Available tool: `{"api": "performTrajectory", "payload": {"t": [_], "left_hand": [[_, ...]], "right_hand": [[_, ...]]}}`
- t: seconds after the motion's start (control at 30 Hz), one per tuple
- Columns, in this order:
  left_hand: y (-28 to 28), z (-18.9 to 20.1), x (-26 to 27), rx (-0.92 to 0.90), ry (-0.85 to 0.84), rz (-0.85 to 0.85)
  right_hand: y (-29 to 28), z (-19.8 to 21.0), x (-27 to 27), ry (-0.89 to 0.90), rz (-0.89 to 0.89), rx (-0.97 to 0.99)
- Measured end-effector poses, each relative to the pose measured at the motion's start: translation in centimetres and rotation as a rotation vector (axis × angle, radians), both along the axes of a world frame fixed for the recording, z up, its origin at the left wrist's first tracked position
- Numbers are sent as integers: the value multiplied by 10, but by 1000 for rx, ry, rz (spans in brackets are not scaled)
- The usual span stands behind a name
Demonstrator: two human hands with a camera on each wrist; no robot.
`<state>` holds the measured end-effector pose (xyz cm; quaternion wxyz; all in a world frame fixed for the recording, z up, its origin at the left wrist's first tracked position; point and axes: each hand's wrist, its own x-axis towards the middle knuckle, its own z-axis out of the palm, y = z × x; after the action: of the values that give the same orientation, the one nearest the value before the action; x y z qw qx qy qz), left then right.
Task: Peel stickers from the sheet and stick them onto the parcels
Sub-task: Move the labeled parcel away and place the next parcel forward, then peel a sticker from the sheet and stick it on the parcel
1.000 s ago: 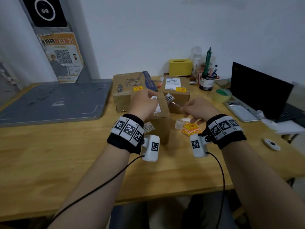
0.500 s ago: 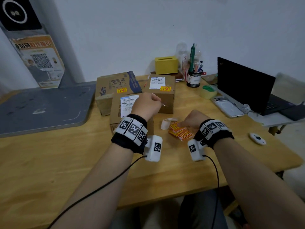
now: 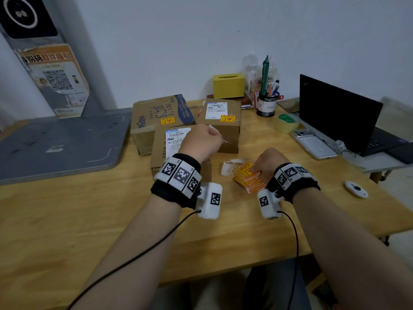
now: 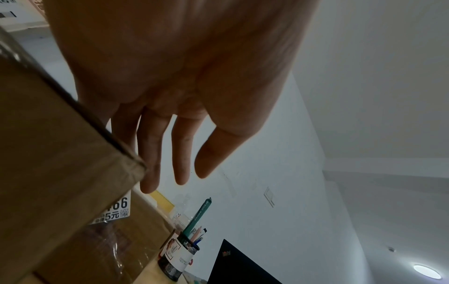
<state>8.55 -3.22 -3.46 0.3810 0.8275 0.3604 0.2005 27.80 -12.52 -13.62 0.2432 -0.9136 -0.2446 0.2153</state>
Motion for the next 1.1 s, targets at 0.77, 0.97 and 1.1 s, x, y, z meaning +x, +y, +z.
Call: {"api": "performTrajectory", "payload": {"t": [0.77,0.97,1.1], "left_hand": [[4,-2,-3,22,13,-9],[4,-3,-3,-1,-1,-9],[3,-3,-4,11,-2,-11]], "right_hand": [[5,16,-12,-74,19,-144],[7,17,-16,-150,33,-209],[7,15,-13,-133,30,-175]]}}
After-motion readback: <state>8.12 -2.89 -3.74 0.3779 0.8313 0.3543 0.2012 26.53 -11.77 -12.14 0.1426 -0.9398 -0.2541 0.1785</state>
